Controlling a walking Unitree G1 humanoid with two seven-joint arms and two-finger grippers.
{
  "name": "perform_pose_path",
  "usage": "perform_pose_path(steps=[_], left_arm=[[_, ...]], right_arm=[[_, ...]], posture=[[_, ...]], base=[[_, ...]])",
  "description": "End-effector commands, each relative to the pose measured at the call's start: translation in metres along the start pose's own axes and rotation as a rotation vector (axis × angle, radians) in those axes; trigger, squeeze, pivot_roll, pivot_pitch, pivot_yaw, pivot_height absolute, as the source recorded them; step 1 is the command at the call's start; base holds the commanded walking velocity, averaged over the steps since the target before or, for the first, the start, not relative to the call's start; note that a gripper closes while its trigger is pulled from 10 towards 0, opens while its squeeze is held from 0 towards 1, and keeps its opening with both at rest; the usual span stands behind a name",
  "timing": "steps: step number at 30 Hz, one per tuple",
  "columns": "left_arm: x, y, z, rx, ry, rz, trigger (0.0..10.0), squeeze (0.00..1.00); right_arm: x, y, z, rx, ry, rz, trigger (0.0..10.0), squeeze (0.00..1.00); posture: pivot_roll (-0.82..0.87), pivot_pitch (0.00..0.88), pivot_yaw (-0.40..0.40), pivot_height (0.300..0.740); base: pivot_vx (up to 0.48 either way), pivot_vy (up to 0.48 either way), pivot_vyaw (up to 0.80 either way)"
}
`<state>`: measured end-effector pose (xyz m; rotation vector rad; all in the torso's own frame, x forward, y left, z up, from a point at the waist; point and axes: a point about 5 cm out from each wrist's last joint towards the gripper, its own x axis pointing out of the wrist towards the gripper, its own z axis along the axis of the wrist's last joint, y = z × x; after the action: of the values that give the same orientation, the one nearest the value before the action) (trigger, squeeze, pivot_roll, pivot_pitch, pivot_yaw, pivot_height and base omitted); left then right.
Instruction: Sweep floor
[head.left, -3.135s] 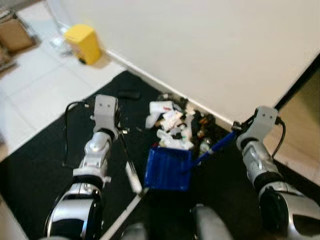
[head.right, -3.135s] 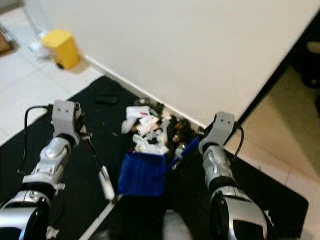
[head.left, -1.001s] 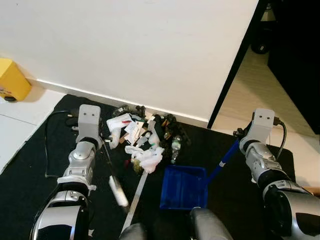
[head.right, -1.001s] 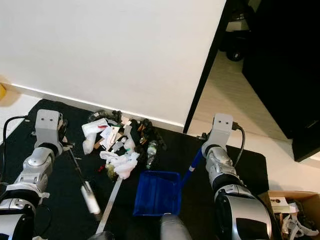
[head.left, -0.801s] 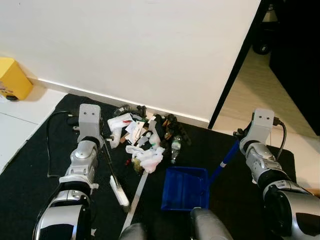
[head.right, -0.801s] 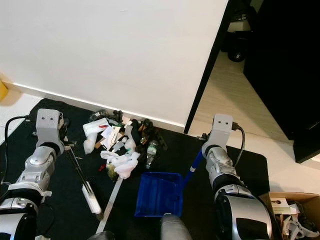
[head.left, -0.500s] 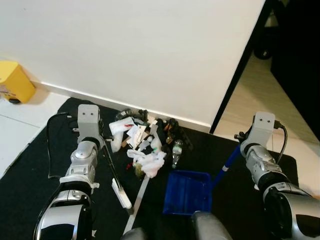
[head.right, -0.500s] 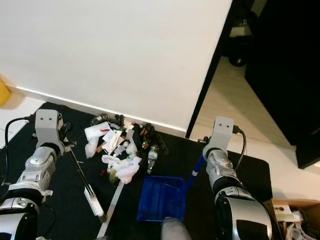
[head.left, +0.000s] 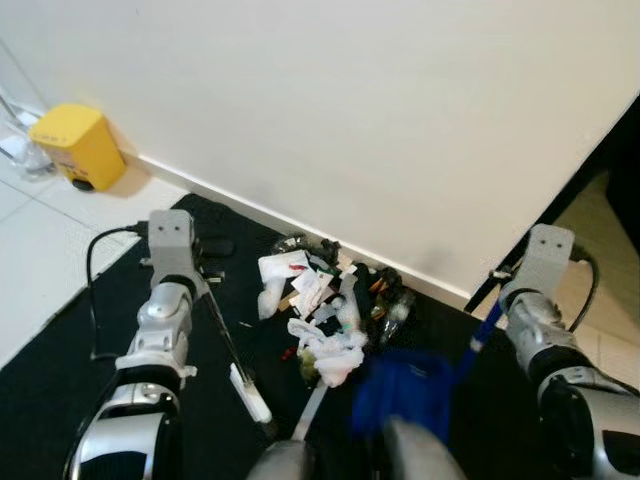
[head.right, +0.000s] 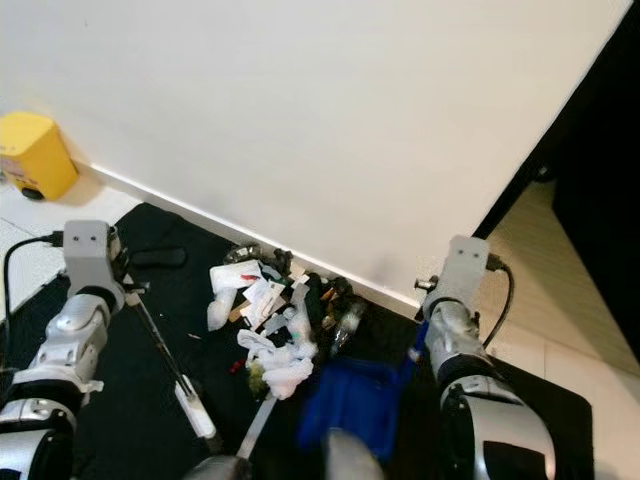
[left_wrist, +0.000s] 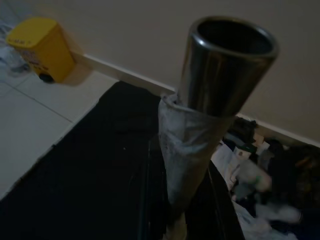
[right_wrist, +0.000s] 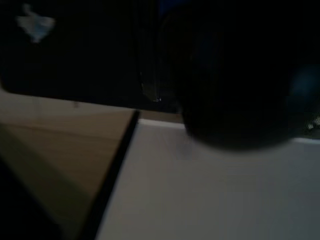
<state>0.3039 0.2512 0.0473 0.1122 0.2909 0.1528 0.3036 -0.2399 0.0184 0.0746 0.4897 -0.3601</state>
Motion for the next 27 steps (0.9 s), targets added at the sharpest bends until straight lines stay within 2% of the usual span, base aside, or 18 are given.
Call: perform_pose_path(steps=[1, 3, 8, 19, 24, 27], left_arm=[[0.002, 0.0, 0.007, 0.024, -0.023, -0.01, 10.0, 0.0], [0.002, 0.0, 0.008, 0.028, -0.023, -0.016, 10.0, 0.0], [0.003, -0.004, 0.01, 0.067, -0.031, -0.059, 10.0, 0.0], [0.004, -0.007, 0.012, 0.093, -0.027, -0.086, 10.0, 0.0], [0.005, -0.005, 0.009, 0.112, 0.006, -0.08, 10.0, 0.0], [0.004, -0.005, 0.005, 0.126, 0.029, -0.078, 10.0, 0.0]], right_arm=[[-0.001, 0.001, -0.003, 0.018, 0.01, 0.003, 10.0, 0.0], [-0.001, 0.001, -0.004, 0.02, 0.012, 0.001, 10.0, 0.0], [-0.003, -0.005, -0.012, 0.003, 0.043, -0.033, 10.0, 0.0], [-0.004, -0.026, -0.019, -0.001, 0.061, -0.096, 10.0, 0.0], [-0.004, -0.048, -0.017, -0.026, 0.093, -0.174, 10.0, 0.0], [-0.004, -0.058, -0.02, -0.064, 0.161, -0.163, 10.0, 0.0]], posture=[[0.08, 0.0, 0.003, 0.74], [0.08, 0.0, 0.004, 0.74], [0.08, 0.0, 0.01, 0.74], [0.07, 0.0, 0.02, 0.74], [0.08, 0.0, 0.017, 0.74], [0.07, 0.0, 0.018, 0.74]], base=[[0.398, 0.0, 0.0], [0.381, 0.0, 0.0], [0.0, 0.0, 0.0], [0.0, 0.0, 0.0], [0.0, 0.0, 0.0], [0.0, -0.48, 0.0]])
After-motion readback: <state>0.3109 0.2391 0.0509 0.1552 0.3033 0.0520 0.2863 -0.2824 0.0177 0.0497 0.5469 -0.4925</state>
